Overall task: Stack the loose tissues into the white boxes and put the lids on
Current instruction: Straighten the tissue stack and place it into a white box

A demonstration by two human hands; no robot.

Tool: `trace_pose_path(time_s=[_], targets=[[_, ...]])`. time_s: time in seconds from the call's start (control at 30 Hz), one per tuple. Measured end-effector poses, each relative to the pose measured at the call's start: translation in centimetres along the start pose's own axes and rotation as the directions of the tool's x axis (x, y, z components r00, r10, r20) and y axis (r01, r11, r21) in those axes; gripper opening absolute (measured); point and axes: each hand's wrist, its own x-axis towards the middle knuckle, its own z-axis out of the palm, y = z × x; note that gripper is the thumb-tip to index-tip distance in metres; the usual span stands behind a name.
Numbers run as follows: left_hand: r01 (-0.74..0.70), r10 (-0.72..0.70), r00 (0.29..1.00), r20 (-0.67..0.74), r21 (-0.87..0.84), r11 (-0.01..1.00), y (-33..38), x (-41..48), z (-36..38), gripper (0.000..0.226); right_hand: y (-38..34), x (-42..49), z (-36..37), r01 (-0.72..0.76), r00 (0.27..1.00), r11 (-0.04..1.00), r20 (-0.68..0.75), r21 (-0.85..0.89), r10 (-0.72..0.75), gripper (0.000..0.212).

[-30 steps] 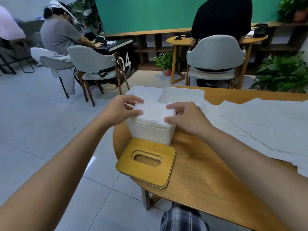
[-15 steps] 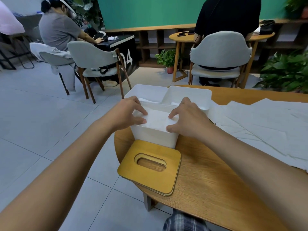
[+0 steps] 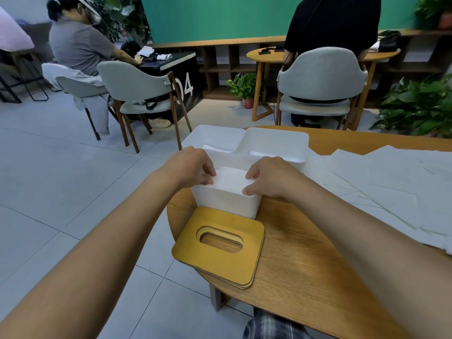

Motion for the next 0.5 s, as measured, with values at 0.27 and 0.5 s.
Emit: trace_pose_path(time_s=[0.27,0.5], targets=[[-0.052,0.057,0.993,-0.105,0.049,0.997,1.6,-1.1,-1.5,0.036,0.5,-2.9,-0.4,0.137,0.966,0.986,-0.233,0.098,-0.111,0.054],[-0.289,0.265,0.945,-0.193,-0.111,0.951,7.8,-2.2,-2.7,0.043,4.1,-6.9,-1.7,0.219,0.923,0.956,-0.358,0.194,-0.139,0.047]])
